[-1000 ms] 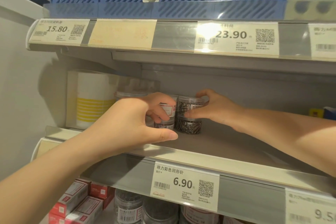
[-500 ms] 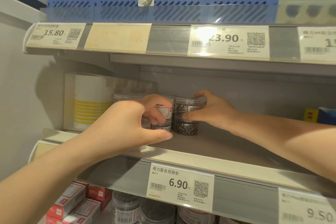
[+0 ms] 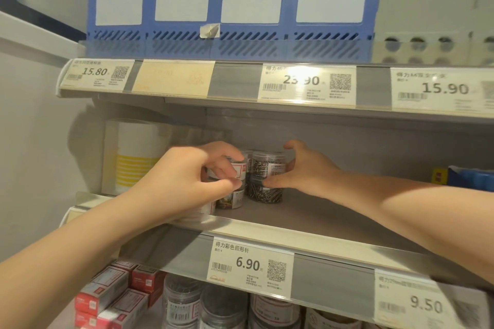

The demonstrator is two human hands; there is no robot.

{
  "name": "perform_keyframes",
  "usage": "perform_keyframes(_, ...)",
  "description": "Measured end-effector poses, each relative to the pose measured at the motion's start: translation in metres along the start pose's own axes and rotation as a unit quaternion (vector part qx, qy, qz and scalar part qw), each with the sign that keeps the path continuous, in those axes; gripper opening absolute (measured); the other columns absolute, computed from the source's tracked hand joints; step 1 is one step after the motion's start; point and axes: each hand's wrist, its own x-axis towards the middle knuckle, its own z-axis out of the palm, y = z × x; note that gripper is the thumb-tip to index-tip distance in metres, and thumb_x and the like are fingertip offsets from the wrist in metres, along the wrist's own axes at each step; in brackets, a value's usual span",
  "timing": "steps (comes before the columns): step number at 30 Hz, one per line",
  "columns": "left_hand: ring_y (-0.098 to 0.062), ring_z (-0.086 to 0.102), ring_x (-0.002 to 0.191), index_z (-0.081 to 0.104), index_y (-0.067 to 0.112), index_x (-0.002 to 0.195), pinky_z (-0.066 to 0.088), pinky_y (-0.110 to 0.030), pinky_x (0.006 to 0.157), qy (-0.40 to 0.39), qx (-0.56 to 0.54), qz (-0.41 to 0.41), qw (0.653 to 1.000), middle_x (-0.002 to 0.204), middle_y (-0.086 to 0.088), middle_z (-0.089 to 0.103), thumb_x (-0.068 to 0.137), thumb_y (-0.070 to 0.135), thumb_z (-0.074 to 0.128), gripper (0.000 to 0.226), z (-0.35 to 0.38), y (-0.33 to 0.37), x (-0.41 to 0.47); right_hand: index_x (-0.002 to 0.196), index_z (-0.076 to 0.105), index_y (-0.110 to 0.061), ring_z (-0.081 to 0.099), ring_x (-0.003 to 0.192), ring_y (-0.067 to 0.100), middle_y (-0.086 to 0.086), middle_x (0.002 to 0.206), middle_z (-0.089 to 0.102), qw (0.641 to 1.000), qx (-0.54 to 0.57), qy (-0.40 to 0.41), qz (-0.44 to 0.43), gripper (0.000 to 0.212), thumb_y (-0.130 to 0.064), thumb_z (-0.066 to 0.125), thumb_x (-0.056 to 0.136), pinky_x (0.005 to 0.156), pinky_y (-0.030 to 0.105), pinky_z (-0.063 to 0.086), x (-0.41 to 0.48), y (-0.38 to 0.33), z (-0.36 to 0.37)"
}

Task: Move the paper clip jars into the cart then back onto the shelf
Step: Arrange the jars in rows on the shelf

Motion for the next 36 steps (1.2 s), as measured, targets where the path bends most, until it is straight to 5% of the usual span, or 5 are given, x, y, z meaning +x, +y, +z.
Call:
perform_keyframes(6,0.011,0.058,0.082,0.061,0.042,0.089,0.040,-0.004,0.070,0.021,-0.004,0.008,1.000,0.085,0.029,0.066,0.079,0.037,0.068,0.013,0.002,0.029,-0.004,0.135,0.038,-0.022,0.057,0.103,0.016,-0.001,0.118,0.060,0.998,-0.058,-0.009,0.001,0.074,-0.038,0.076,0.074,0.079,0.025,0.043,-0.035,-0.007,-0.032)
perform_keyframes(13,0.004,0.062,0.083,0.064,0.040,0.084,0.046,-0.012,0.073,0.006,-0.066,0.035,0.997,0.084,0.019,0.069,0.081,0.036,0.062,0.005,0.030,0.089,-0.024,0.085,0.064,-0.031,0.056,0.069,-0.001,-0.014,0.077,0.063,0.997,-0.001,0.001,-0.071,0.011,-0.031,0.072,0.078,0.059,0.010,0.040,-0.118,-0.010,-0.071)
perform_keyframes(17,0.002,0.062,0.083,0.066,0.037,0.084,0.046,-0.015,0.074,-0.006,-0.094,0.056,0.994,0.084,0.021,0.068,0.075,0.050,0.046,0.026,0.048,0.121,-0.048,0.074,0.067,-0.032,0.061,0.070,-0.006,-0.013,0.074,0.068,0.992,0.054,0.030,-0.107,0.011,-0.025,0.075,0.074,0.068,0.012,0.046,-0.178,-0.010,-0.081)
perform_keyframes(24,0.001,0.065,0.084,0.070,0.030,0.088,0.051,-0.020,0.078,-0.072,-0.214,0.092,0.970,0.087,0.017,0.070,0.084,0.029,0.060,0.011,0.049,0.195,-0.122,0.074,0.065,-0.032,0.061,0.069,-0.005,-0.009,0.073,0.069,0.990,0.054,0.116,-0.062,0.014,-0.021,0.072,0.075,0.065,0.010,0.047,-0.325,-0.031,-0.108)
perform_keyframes(36,0.006,0.061,0.081,0.066,0.034,0.093,0.044,-0.010,0.070,-0.173,-0.328,0.231,0.900,0.084,0.020,0.067,0.083,0.040,0.053,0.018,0.042,0.336,-0.292,0.073,0.065,-0.031,0.059,0.066,0.004,-0.005,0.070,0.066,0.955,0.018,0.247,0.163,0.022,-0.011,0.069,0.079,0.063,0.016,0.047,-0.606,-0.093,-0.115)
